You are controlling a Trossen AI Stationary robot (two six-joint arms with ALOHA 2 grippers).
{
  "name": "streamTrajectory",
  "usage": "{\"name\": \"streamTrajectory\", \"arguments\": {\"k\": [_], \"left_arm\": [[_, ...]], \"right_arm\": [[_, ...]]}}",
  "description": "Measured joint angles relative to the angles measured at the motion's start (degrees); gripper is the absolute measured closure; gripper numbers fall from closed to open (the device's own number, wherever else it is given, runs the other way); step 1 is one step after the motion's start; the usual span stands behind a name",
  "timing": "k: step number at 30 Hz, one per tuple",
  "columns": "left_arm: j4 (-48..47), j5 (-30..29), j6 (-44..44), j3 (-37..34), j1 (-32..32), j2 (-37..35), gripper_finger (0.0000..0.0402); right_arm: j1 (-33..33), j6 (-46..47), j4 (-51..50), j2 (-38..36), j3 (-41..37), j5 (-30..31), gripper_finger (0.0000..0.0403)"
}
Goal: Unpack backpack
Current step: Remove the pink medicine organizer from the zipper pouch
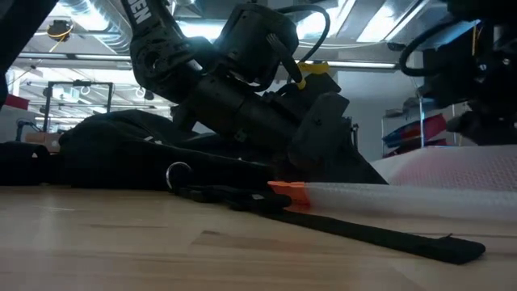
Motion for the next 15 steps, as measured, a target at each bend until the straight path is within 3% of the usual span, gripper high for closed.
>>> {"name": "streamTrajectory", "arguments": {"k": [15], "left_arm": [[0.07, -0.07, -0.09, 0.0, 0.0, 0.0, 0.0121]], "right_arm": [[-6.2, -12.71, 6.0, 0.0, 4.96, 5.06, 0.0181]]}}
